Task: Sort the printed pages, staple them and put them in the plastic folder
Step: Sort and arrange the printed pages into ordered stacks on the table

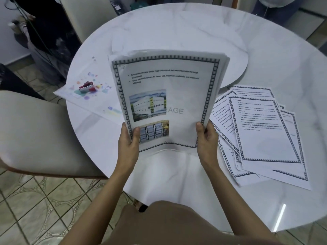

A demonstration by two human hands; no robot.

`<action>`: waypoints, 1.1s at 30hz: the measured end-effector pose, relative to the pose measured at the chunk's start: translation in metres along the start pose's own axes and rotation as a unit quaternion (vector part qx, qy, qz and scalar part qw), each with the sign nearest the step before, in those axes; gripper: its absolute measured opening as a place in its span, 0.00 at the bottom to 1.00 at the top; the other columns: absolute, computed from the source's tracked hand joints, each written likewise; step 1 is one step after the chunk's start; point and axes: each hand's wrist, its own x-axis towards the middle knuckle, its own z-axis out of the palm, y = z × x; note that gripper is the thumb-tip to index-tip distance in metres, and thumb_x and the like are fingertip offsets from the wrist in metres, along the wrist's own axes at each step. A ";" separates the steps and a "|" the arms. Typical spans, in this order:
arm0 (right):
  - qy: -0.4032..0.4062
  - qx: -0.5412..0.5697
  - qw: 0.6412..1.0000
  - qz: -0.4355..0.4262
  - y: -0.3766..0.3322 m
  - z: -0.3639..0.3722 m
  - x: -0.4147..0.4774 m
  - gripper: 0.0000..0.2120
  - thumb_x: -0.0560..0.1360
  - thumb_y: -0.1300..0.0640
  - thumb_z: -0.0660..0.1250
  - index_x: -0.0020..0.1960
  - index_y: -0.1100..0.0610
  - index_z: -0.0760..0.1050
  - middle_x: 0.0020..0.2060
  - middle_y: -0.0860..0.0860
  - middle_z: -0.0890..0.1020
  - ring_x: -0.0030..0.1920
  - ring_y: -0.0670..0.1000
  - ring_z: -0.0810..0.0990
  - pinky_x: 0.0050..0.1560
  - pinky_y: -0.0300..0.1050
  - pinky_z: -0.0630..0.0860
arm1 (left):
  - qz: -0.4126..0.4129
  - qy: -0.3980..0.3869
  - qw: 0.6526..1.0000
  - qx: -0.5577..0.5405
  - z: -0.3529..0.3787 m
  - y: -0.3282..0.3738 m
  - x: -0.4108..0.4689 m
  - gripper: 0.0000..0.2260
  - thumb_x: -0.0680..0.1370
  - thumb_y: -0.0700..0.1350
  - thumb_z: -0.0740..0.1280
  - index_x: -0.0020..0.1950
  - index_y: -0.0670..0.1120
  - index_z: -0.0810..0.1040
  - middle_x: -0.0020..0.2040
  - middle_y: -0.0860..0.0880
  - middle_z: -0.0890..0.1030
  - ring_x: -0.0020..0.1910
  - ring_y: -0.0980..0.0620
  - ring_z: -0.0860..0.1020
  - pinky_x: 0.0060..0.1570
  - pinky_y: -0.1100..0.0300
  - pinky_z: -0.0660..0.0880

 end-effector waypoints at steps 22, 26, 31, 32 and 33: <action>-0.001 -0.150 0.988 0.047 0.033 -0.010 0.003 0.06 0.79 0.60 0.58 0.43 0.54 0.68 0.32 0.44 0.70 0.31 0.38 0.70 0.35 0.30 0.66 | -0.043 -0.092 0.989 0.108 -0.013 -0.024 -0.001 0.15 0.81 0.44 0.57 0.67 0.50 0.65 0.57 0.60 0.74 0.52 0.69 0.74 0.47 0.79 0.68; -0.008 -0.181 0.979 0.093 0.043 -0.012 0.001 0.06 0.79 0.60 0.58 0.51 0.60 0.72 0.37 0.49 0.76 0.37 0.49 0.73 0.37 0.40 0.68 | -0.101 -0.105 0.984 0.104 -0.011 -0.034 -0.007 0.16 0.81 0.43 0.56 0.69 0.48 0.64 0.61 0.54 0.72 0.62 0.53 0.71 0.57 0.64 0.67; -0.028 -0.219 0.969 0.114 0.050 -0.013 -0.001 0.09 0.79 0.61 0.57 0.53 0.63 0.72 0.42 0.55 0.77 0.40 0.52 0.72 0.36 0.36 0.68 | -0.156 -0.112 0.977 0.097 -0.012 -0.042 -0.011 0.17 0.82 0.42 0.55 0.70 0.46 0.62 0.62 0.54 0.69 0.61 0.54 0.69 0.57 0.62 0.63; -0.029 -0.223 0.967 0.120 0.051 -0.012 -0.001 0.09 0.79 0.61 0.57 0.53 0.63 0.72 0.42 0.54 0.77 0.40 0.51 0.73 0.36 0.35 0.67 | -0.163 -0.113 0.975 0.097 -0.013 -0.044 -0.011 0.16 0.82 0.42 0.55 0.69 0.46 0.63 0.61 0.53 0.70 0.60 0.54 0.70 0.57 0.61 0.65; -0.029 -0.224 0.966 0.126 0.052 -0.012 -0.001 0.09 0.79 0.61 0.57 0.54 0.62 0.73 0.42 0.53 0.77 0.40 0.51 0.73 0.36 0.34 0.67 | -0.165 -0.114 0.975 0.096 -0.013 -0.045 -0.011 0.15 0.82 0.42 0.55 0.69 0.46 0.64 0.60 0.53 0.71 0.59 0.53 0.71 0.56 0.61 0.66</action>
